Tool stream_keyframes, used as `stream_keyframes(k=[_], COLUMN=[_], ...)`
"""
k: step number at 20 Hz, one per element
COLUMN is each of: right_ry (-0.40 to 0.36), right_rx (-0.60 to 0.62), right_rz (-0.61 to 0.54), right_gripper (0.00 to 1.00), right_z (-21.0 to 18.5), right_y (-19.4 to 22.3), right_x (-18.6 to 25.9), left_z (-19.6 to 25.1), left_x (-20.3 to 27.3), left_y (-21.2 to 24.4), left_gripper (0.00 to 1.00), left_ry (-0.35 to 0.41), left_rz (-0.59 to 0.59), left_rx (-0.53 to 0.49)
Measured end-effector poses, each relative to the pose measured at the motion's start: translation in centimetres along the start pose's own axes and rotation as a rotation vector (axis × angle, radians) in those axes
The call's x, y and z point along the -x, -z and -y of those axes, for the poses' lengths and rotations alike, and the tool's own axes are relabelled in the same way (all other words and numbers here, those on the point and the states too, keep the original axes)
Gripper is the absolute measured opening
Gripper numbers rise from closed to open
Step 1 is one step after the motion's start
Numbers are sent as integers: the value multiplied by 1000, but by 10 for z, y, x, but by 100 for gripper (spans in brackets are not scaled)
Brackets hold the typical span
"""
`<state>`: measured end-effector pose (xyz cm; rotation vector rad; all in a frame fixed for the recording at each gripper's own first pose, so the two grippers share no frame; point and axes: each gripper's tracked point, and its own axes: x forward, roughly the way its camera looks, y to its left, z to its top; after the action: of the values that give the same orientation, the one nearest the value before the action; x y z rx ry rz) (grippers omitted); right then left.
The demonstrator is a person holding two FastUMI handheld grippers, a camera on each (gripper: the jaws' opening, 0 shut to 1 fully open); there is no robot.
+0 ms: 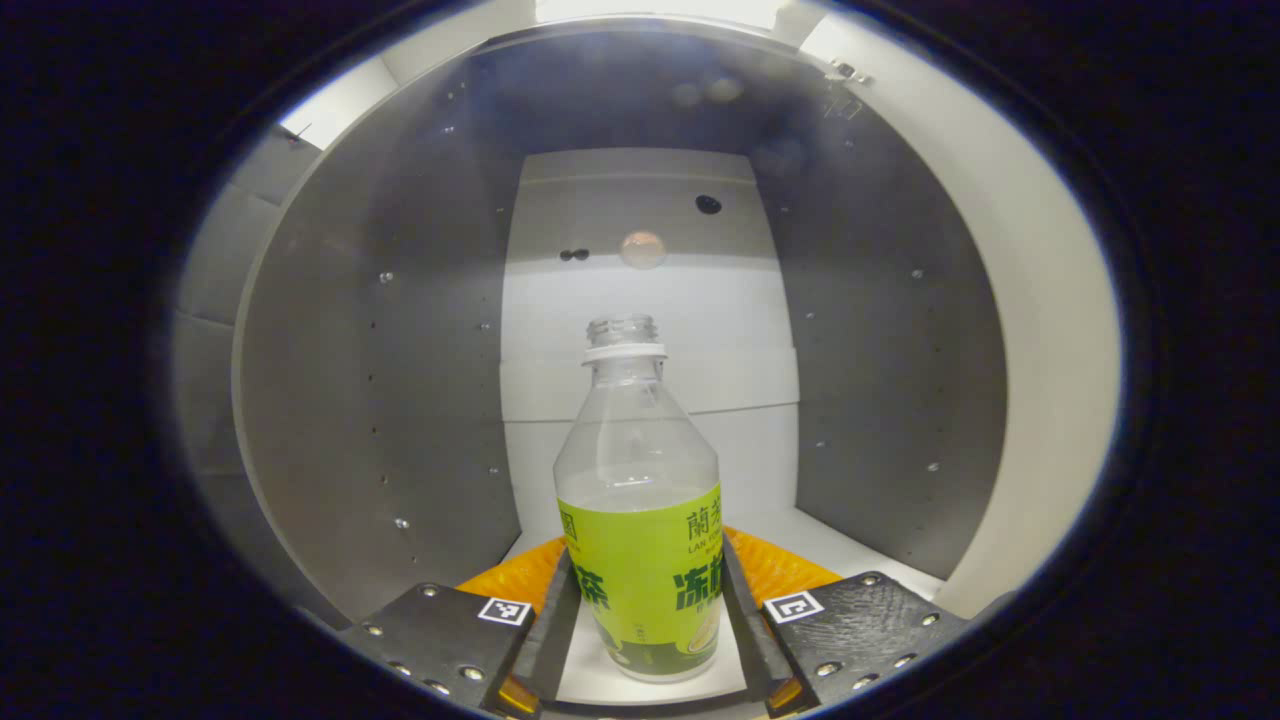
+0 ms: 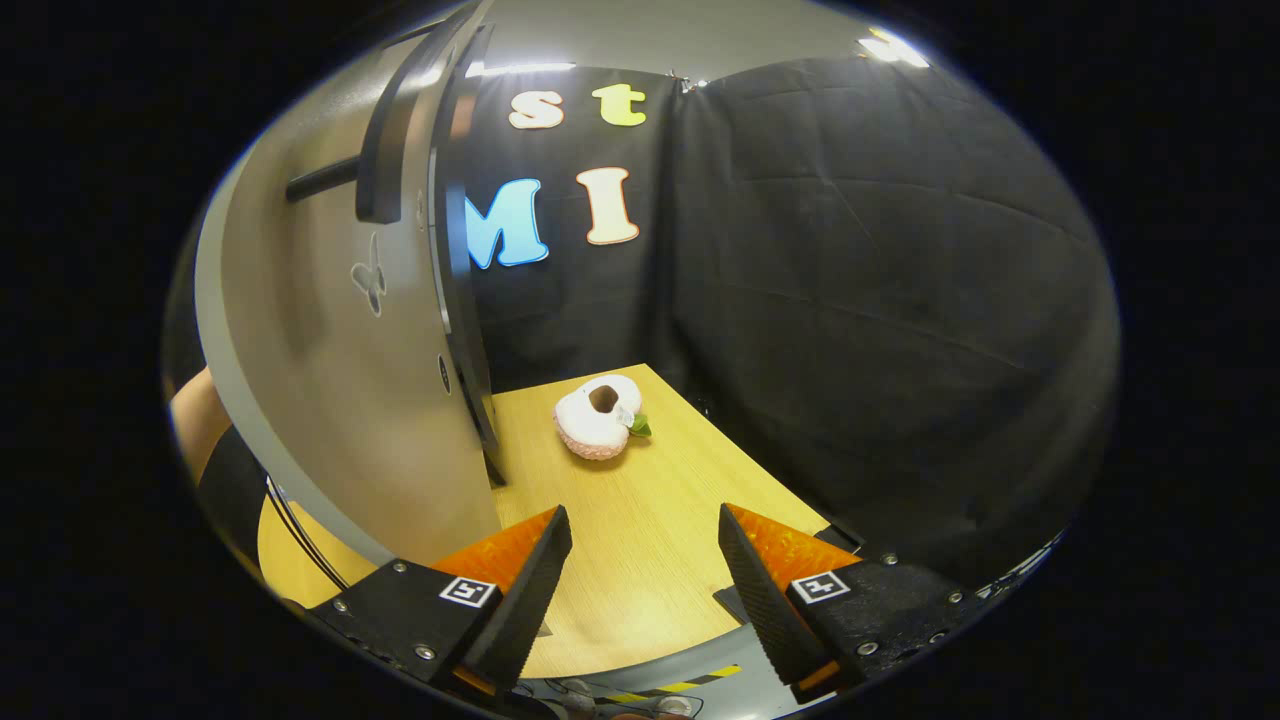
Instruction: Open the cabinet door with the right hand, grasp the bottle in the cabinet with the left hand and place it on the coaster, then close the cabinet door with the right hand.
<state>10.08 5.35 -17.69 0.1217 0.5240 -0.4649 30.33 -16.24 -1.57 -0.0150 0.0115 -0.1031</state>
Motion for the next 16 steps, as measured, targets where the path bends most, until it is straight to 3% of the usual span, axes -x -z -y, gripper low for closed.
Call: stream_keyframes(k=[8,16], right_ry=[-150,-263], right_rx=[-18,48], right_rz=[6,-41], right_gripper=[92,92], right_z=[7,24], right_y=[-5,24], right_x=[0,16], left_z=[-8,-15], left_x=[3,-2], left_y=[-15,-16], left_gripper=[75,74], left_ry=[-50,-141], left_rz=[88,124], left_rx=[-60,-79])
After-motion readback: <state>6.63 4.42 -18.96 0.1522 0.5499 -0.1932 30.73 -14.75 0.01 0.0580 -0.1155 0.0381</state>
